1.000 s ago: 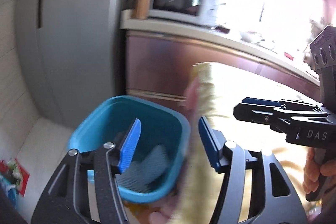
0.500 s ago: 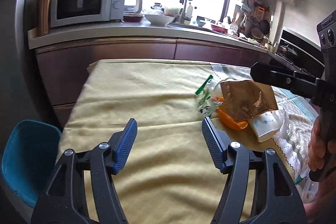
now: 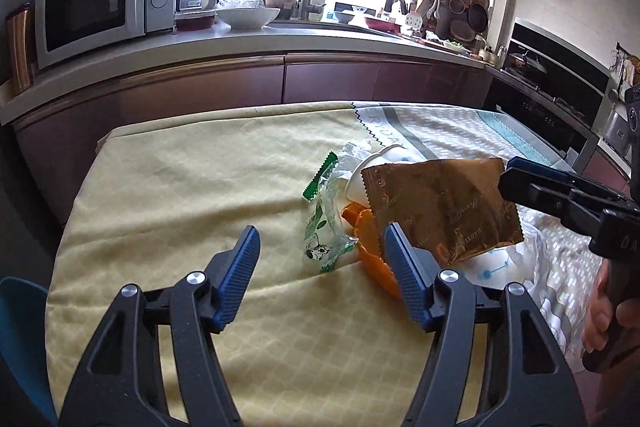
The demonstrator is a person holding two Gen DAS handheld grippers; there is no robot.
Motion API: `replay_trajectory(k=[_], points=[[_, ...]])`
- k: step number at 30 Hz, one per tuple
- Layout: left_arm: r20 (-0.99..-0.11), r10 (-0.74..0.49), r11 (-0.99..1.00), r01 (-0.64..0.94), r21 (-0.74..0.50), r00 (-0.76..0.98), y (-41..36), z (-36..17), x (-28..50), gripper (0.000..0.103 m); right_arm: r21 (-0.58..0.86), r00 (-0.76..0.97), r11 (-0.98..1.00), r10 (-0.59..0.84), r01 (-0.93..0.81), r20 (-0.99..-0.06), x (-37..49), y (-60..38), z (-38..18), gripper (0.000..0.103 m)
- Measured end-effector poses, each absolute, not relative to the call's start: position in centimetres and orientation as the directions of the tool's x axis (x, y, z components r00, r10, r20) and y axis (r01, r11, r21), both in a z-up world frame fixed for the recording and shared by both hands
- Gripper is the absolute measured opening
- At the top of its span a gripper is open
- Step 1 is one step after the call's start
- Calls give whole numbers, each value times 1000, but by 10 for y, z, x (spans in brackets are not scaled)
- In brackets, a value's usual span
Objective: Collect trash
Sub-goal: 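Grasp the clear plastic wrapper with the left gripper while the right grasps the gold wrapper, then carry both wrappers to the blue bin and open both grippers over it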
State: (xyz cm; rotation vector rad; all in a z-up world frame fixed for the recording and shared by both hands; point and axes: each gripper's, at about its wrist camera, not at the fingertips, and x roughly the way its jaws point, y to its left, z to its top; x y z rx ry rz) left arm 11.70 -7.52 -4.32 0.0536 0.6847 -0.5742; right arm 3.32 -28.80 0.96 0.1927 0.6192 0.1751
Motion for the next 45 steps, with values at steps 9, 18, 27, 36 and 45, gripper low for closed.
replay_trajectory(k=[9, 18, 27, 36, 45], points=[[-671, -475, 847, 502, -173, 569, -86, -58, 139, 38, 262, 774, 959, 249, -111, -582, 40, -281, -2, 43], [-671, -481, 844, 504, -182, 564, -86, -59, 139, 16, 294, 758, 949, 273, -112, -592, 42, -282, -6, 18], [-636, -492, 849, 490, -199, 594, -70, -47, 129, 13, 338, 764, 928, 330, -155, -554, 36, -282, 3, 9], [-590, -496, 860, 455, -231, 638, -35, -30, 110, 12, 339, 782, 918, 363, -205, -507, 26, -275, 21, 7], [-564, -482, 873, 423, -243, 670, -4, -20, 88, 12, 341, 773, 901, 411, -266, -483, 24, -255, 29, 7]])
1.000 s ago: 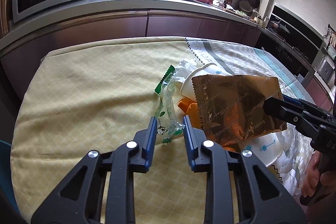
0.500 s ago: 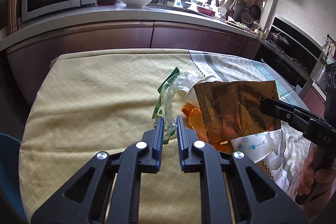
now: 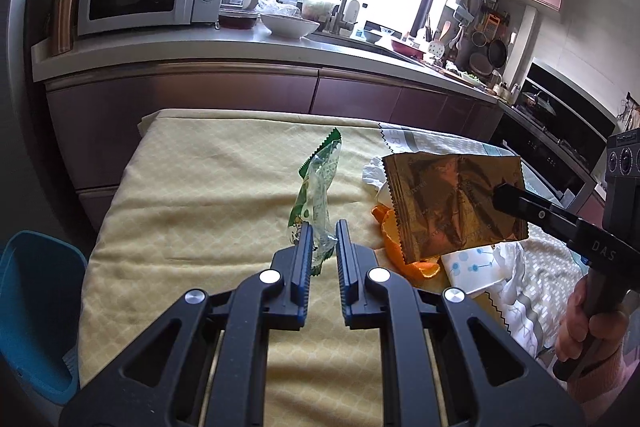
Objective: Collect trash
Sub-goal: 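Carry both wrappers to the blue bin and open both grippers over it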
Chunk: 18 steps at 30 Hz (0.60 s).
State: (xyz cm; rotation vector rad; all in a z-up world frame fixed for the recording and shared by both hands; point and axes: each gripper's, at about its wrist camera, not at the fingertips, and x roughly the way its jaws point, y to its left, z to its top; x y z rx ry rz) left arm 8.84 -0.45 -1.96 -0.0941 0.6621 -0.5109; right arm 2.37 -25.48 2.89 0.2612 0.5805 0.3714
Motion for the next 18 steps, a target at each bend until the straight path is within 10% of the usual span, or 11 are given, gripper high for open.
replay_trajectory(k=[18], points=[[-557, -422, 906, 345, -244, 715, 49, -17, 54, 12, 381, 692, 840, 537, -386, -482, 40, -201, 27, 7]])
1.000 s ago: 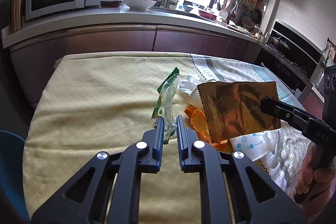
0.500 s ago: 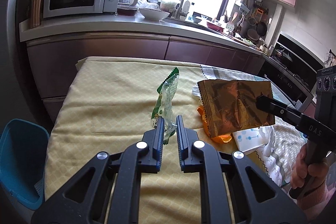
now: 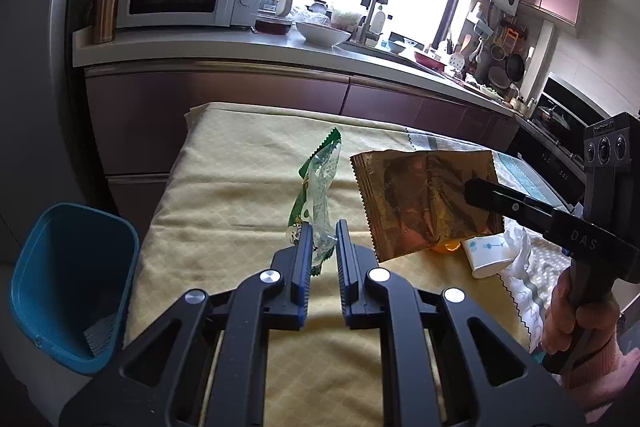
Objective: Collect trash
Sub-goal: 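Carry both wrappers to the blue bin and open both grippers over it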
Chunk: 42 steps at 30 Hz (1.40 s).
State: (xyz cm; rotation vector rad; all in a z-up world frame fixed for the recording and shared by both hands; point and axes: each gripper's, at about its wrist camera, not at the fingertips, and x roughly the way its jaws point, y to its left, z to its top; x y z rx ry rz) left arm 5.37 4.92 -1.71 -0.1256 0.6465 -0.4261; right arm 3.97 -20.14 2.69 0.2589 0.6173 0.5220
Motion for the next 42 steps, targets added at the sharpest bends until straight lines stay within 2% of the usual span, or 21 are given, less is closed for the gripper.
replay_trajectory(k=[11, 25, 35, 42], points=[[-549, -347, 937, 258, -236, 760, 91, -16, 38, 12, 393, 625, 784, 620, -480, -474, 53, -159, 31, 7], [-550, -149, 975, 28, -222, 822, 177, -15, 32, 12, 400, 495, 668, 739, -628, -457, 85, -72, 44, 7], [-588, -47, 970, -102, -219, 808, 221, -30, 35, 12, 420, 411, 625, 765, -658, -495, 111, -21, 30, 7], [-626, -19, 965, -151, -217, 780, 238, -48, 44, 13, 421, 372, 624, 756, -659, -538, 123, 8, 15, 7]])
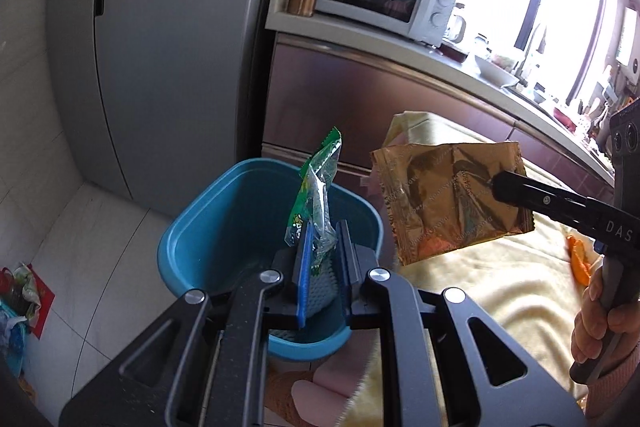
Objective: Collect trash
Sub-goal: 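Carry both wrappers to the blue bin and open both grippers over it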
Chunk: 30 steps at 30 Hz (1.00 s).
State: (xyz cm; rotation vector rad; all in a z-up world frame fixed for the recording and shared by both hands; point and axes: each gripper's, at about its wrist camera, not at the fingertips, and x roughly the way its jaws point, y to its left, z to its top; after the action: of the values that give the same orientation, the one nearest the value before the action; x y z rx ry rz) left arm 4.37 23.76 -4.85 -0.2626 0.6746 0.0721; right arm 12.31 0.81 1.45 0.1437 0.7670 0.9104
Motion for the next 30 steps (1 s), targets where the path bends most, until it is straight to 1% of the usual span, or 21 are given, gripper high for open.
replay_trajectory(k=[14, 23, 27, 30], points=[[-706, 2, 949, -224, -223, 708, 259, -93, 69, 13, 411, 300, 644, 708, -646, -639, 146, 59, -17, 7], [-732, 6, 945, -244, -219, 681, 264, -109, 78, 14, 403, 235, 652, 668, -642, -706, 150, 87, -36, 8], [-740, 10, 946, -245, -210, 672, 261, -112, 87, 14, 410, 213, 654, 658, -636, -722, 154, 93, -40, 10], [-744, 15, 946, -250, -206, 668, 260, -115, 91, 15, 410, 197, 659, 647, -631, -736, 156, 97, -43, 15]])
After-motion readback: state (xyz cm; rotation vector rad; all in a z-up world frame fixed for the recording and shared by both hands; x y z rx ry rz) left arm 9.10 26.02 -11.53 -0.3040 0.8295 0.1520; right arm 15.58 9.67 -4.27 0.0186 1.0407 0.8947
